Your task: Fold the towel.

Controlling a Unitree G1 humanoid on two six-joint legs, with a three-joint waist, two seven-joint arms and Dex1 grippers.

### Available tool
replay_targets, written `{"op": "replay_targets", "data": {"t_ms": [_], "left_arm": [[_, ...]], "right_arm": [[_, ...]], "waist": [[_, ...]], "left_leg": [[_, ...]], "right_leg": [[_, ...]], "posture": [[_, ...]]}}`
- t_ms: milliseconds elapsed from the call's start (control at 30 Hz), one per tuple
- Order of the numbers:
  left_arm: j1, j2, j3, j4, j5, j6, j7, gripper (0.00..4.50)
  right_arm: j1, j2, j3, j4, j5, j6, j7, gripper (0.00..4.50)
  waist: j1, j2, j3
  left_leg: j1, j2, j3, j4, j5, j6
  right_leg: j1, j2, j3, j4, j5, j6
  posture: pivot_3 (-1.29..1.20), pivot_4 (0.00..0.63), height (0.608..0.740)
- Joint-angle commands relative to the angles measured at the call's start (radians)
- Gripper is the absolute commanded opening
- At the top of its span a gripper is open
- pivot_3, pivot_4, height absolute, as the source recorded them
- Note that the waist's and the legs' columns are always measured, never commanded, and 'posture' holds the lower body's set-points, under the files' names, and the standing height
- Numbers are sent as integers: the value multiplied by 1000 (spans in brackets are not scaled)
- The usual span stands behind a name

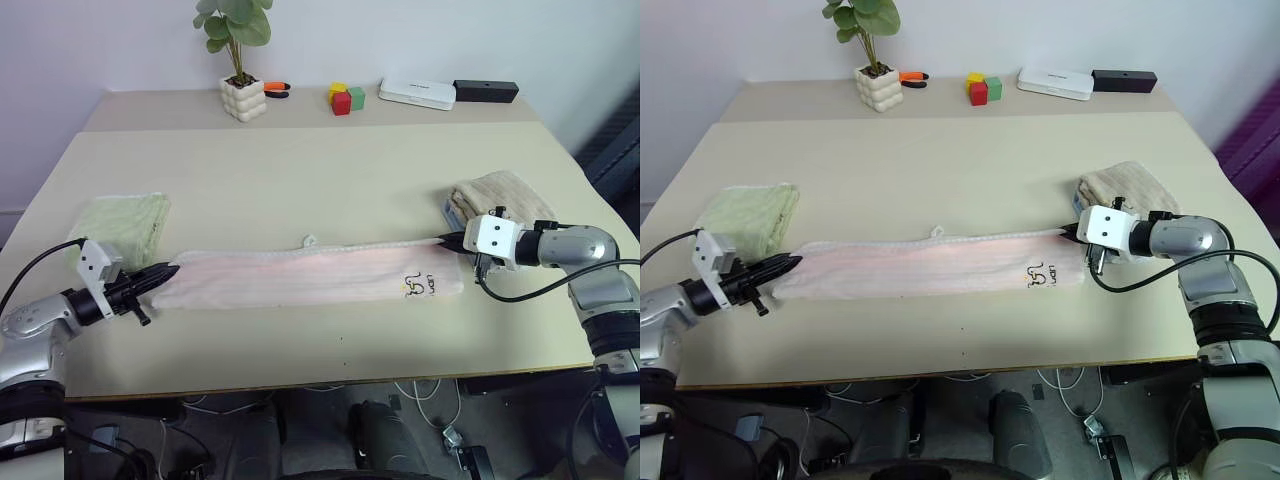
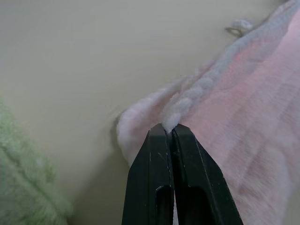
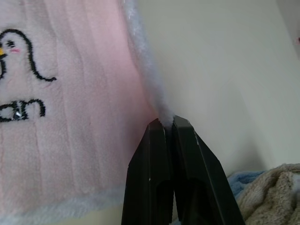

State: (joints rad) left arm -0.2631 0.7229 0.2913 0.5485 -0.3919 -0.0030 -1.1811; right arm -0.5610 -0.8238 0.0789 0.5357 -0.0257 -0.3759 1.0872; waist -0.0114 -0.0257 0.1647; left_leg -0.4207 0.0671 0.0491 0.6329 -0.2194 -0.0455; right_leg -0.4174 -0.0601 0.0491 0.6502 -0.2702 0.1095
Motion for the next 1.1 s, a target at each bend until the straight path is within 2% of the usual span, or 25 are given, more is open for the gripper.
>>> {"op": "replay_targets", "data": {"t_ms": [33,100,233,267,367,567,667,800,867,900,1100], "left_arm": [[-26,-1,-1,7,1,24,25,972],[-22,-1,-5,-7,-1,26,15,1911],[-6,5,-10,-44,-8,39,-10,4042],[-4,8,-9,-52,-12,47,-15,4051],[2,11,11,-89,-23,44,-5,4051],[21,16,116,-279,-186,271,70,4051],[18,8,173,-408,-319,458,142,3173],[-15,-44,176,-536,-381,523,250,1318],[-35,-106,164,-594,-417,549,326,316],[-37,-148,151,-623,-420,547,366,33],[31,-350,38,-700,-315,482,549,33]], "right_arm": [[-17,3,-12,-5,21,28,-1,604],[-12,1,-13,-9,20,30,4,1328],[1,-5,-15,-22,10,26,-11,3428],[5,-6,-20,-30,19,42,-7,3860],[15,-2,-49,-54,55,70,-14,3860],[100,24,-167,-281,283,295,-4,3860],[143,43,-211,-415,392,429,-20,2992],[159,108,-195,-530,395,499,-117,1069],[154,183,-179,-565,389,528,-202,32],[156,223,-162,-579,368,531,-248,0],[196,412,-116,-563,230,537,-523,0]], "waist": [[-2,0,0],[-3,0,0],[-3,0,0],[-3,0,0],[-1,0,0],[-2,0,0],[-2,0,0],[-1,0,0],[1,0,0],[0,0,0],[-1,0,0]], "left_leg": [[0,0,0,0,0,0],[0,0,0,0,0,0],[0,0,0,-1,0,0],[0,0,0,-1,0,0],[0,0,0,0,0,0],[0,0,-1,0,0,0],[0,0,-1,0,0,0],[1,0,-1,0,0,0],[2,0,-2,0,0,0],[3,0,-2,0,0,0],[3,0,-2,0,0,0]], "right_leg": [[0,0,0,0,0,0],[0,0,0,0,1,1],[0,0,0,0,1,1],[0,0,0,0,1,1],[0,0,0,0,1,1],[0,0,0,0,1,1],[1,0,0,0,1,2],[2,0,0,0,1,2],[4,0,0,0,1,2],[4,0,-1,-1,1,2],[5,0,0,-1,1,2]], "posture": [[0,150,740],[0,150,740],[0,150,740],[0,150,740],[0,150,740],[0,150,740],[0,150,740],[0,150,740],[0,150,740],[0,150,740],[0,150,740]]}}
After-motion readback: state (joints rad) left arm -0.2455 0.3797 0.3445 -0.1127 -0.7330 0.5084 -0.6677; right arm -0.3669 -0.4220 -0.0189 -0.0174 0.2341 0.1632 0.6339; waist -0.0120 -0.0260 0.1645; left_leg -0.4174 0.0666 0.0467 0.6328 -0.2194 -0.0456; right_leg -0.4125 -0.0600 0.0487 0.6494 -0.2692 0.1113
